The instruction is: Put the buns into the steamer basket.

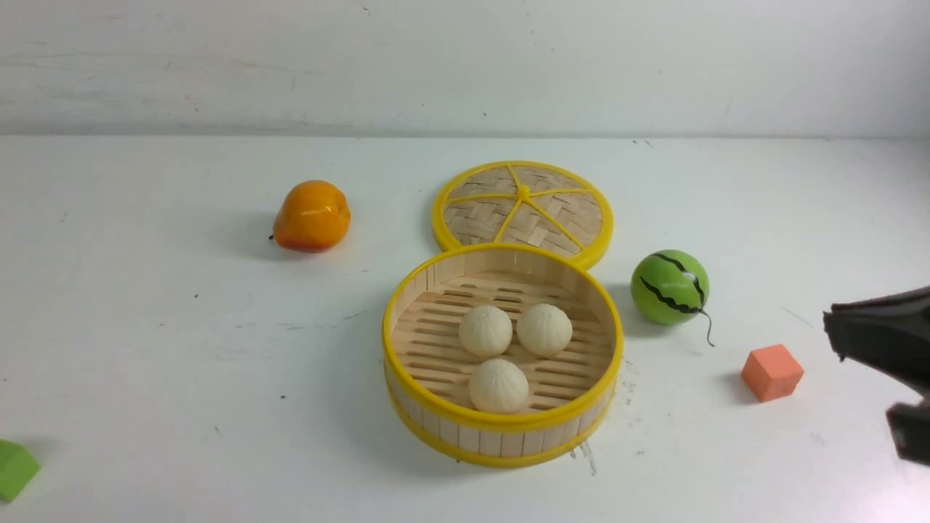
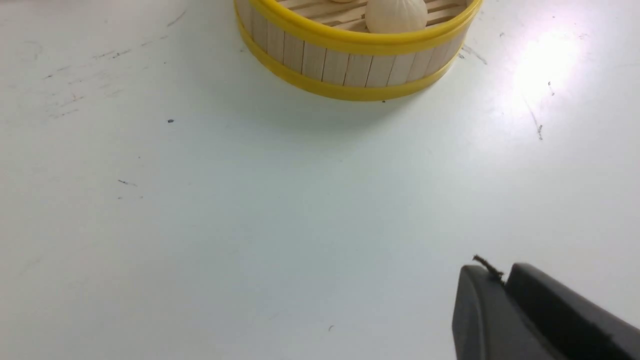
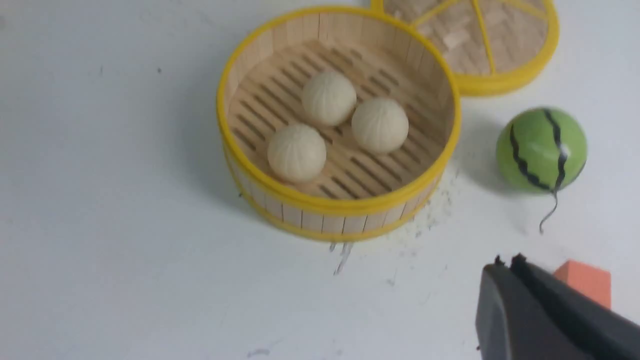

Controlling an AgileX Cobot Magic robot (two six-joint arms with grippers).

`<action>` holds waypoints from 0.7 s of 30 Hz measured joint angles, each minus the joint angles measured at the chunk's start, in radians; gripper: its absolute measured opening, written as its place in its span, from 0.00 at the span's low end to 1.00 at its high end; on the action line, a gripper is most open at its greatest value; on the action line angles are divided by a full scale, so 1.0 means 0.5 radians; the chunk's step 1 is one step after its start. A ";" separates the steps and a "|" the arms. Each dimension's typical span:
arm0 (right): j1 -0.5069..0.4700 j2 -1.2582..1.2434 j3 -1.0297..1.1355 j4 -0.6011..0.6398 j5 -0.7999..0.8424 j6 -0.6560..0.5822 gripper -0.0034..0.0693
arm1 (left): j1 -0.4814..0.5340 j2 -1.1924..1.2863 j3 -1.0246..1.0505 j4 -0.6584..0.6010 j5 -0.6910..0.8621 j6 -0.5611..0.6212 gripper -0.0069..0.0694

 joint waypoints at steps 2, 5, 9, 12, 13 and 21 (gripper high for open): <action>-0.075 -0.234 0.314 0.037 -0.364 -0.055 0.03 | 0.000 0.000 0.000 0.000 0.000 0.000 0.17; -0.237 -0.551 0.679 0.086 -0.716 -0.064 0.03 | 0.000 0.000 0.000 0.000 0.000 0.000 0.18; -0.506 -0.964 1.034 0.106 -0.857 -0.066 0.02 | 0.000 0.000 0.000 0.000 0.000 0.000 0.18; -0.750 -1.284 1.241 0.106 -0.828 -0.066 0.02 | 0.000 0.000 0.000 0.000 0.000 0.000 0.18; -0.900 -1.463 1.343 0.107 -0.761 -0.054 0.02 | 0.000 0.000 0.000 0.000 0.000 0.000 0.19; -1.260 -1.623 1.621 0.113 -0.530 0.028 0.02 | 0.000 -0.002 0.000 0.000 0.005 0.000 0.19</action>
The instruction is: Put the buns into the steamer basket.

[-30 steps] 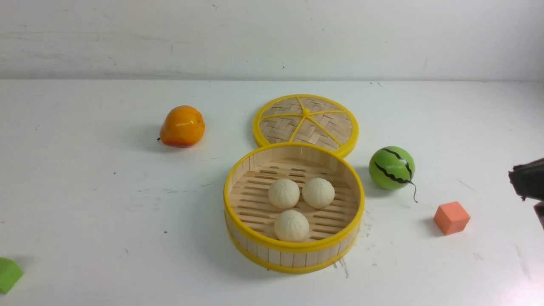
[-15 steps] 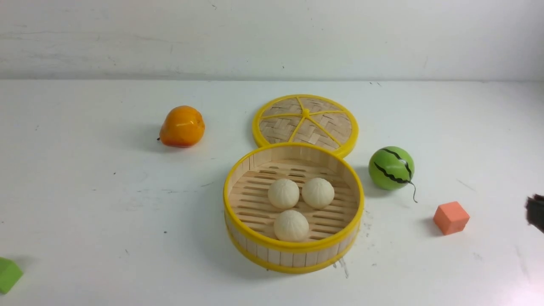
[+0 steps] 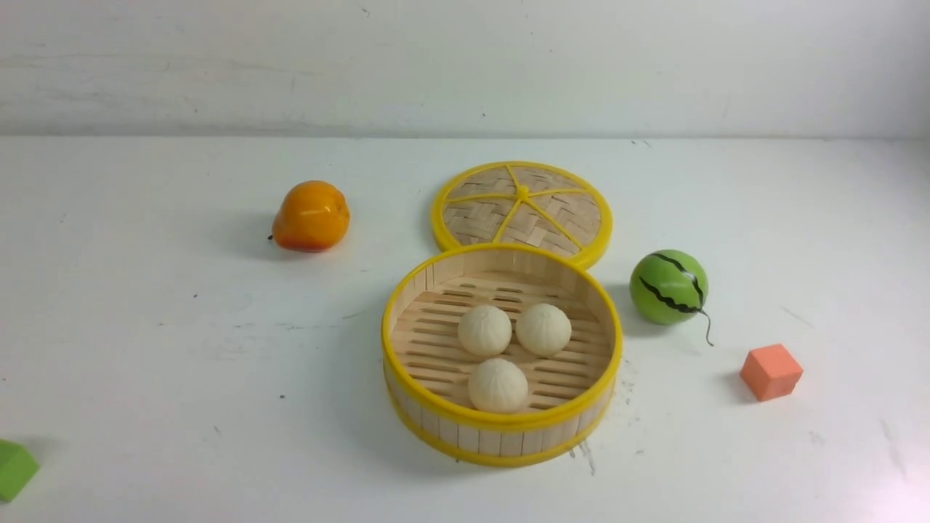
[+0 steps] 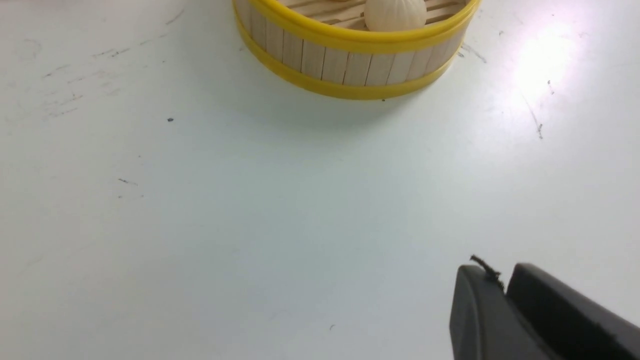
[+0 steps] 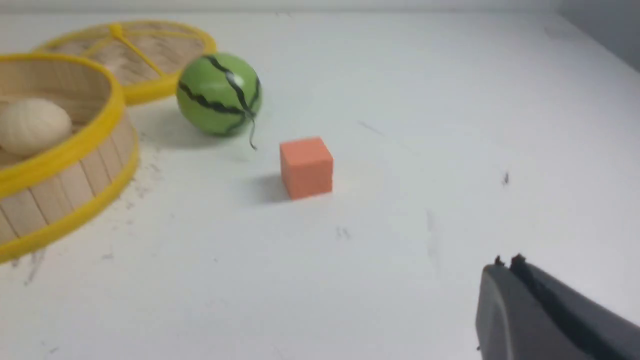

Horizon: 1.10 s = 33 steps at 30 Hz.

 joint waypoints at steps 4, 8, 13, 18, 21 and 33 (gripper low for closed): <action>-0.015 -0.002 0.078 -0.004 -0.043 0.070 0.02 | 0.000 0.000 0.000 0.000 0.000 0.000 0.19; -0.015 -0.002 0.079 -0.039 -0.025 0.085 0.02 | 0.000 0.000 0.000 0.000 0.002 0.000 0.20; -0.010 -0.002 0.077 -0.041 -0.019 0.085 0.02 | 0.000 0.000 0.000 0.000 0.000 0.000 0.21; 0.068 -0.002 0.077 -0.080 -0.019 0.085 0.02 | 0.000 0.000 0.000 0.000 0.000 0.000 0.21; 0.108 -0.002 0.077 -0.091 -0.019 0.085 0.02 | 0.000 0.000 0.000 0.000 0.000 0.000 0.21; 0.107 -0.002 0.077 -0.113 -0.019 0.098 0.02 | 0.000 0.000 0.000 0.000 0.000 0.004 0.23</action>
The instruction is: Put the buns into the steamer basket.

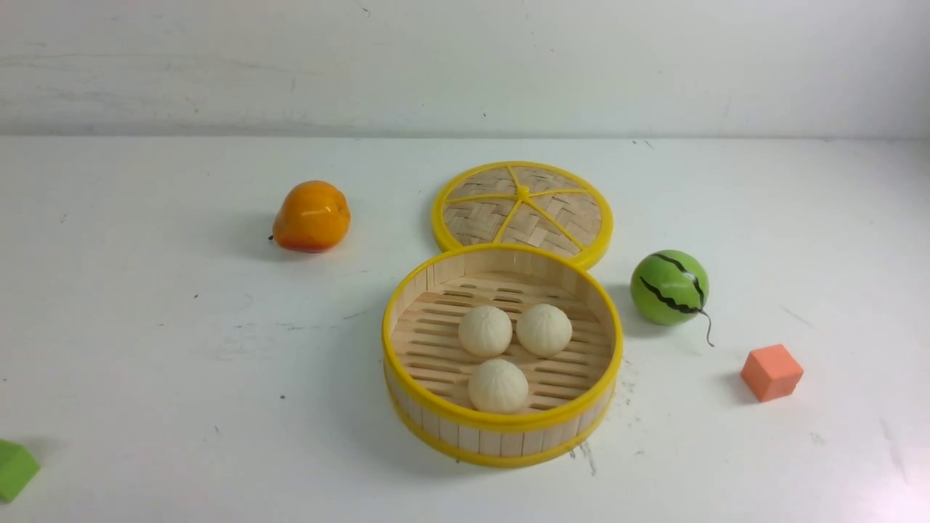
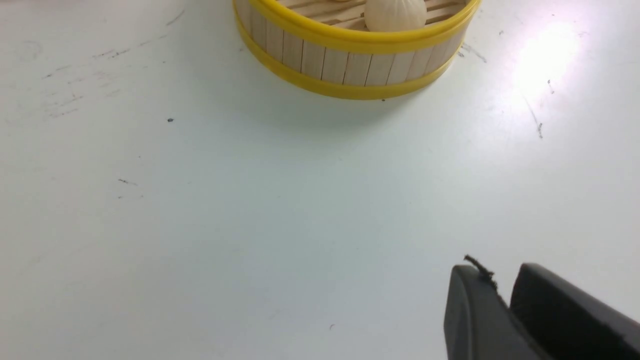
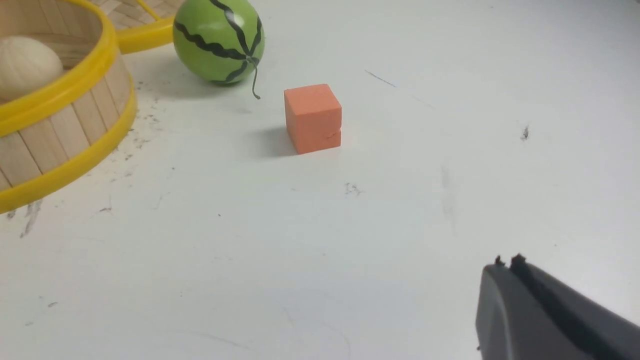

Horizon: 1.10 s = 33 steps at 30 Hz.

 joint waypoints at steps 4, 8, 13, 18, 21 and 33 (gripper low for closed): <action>0.000 0.000 0.000 0.000 0.000 0.000 0.02 | 0.000 0.000 0.000 0.000 0.000 0.000 0.23; 0.000 0.000 0.000 0.000 0.000 0.000 0.02 | 0.000 0.000 0.000 0.000 0.000 0.000 0.23; 0.000 0.000 0.000 0.000 0.000 0.000 0.03 | 0.000 0.000 0.000 0.000 0.000 0.000 0.24; 0.000 0.000 0.000 0.000 0.000 0.000 0.03 | 0.000 0.000 0.000 0.000 0.000 0.000 0.25; 0.000 0.000 0.000 -0.001 0.000 0.000 0.04 | 0.000 0.000 0.000 0.000 0.000 0.000 0.26; 0.000 0.000 0.000 -0.002 0.000 0.000 0.05 | 0.000 -0.001 0.019 0.008 -0.199 -0.017 0.23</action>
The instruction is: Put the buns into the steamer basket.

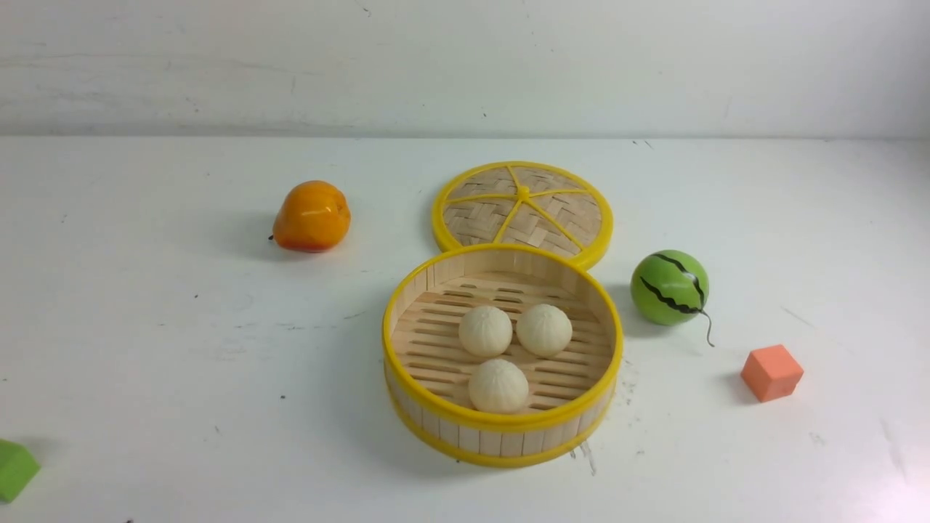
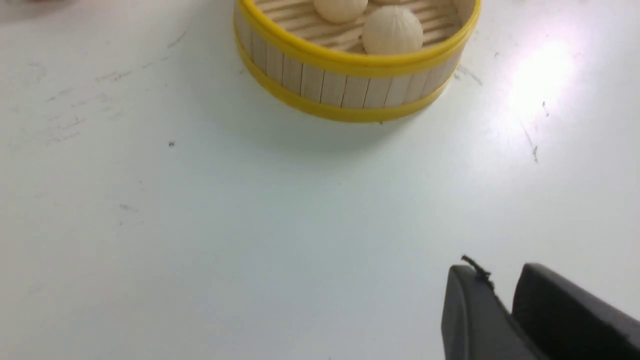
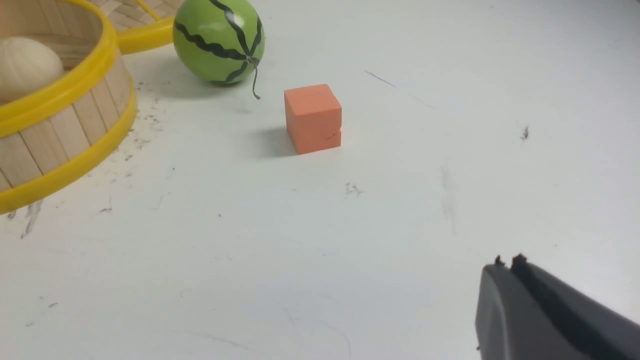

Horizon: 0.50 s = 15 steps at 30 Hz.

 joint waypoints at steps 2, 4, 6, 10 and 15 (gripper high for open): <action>0.000 0.000 0.000 0.000 0.000 0.000 0.06 | 0.020 -0.024 0.048 0.051 -0.169 -0.043 0.16; 0.000 0.000 0.000 0.000 0.000 0.000 0.06 | 0.104 -0.083 0.146 0.126 -0.362 -0.126 0.07; 0.000 0.000 0.000 0.000 0.000 0.000 0.06 | 0.203 -0.154 0.248 0.174 -0.523 -0.213 0.07; 0.000 0.000 0.000 0.000 0.000 0.000 0.06 | 0.525 -0.381 0.525 0.209 -0.892 -0.383 0.07; 0.000 0.000 0.000 0.000 0.000 0.000 0.06 | 0.930 -0.649 0.789 0.214 -1.039 -0.431 0.07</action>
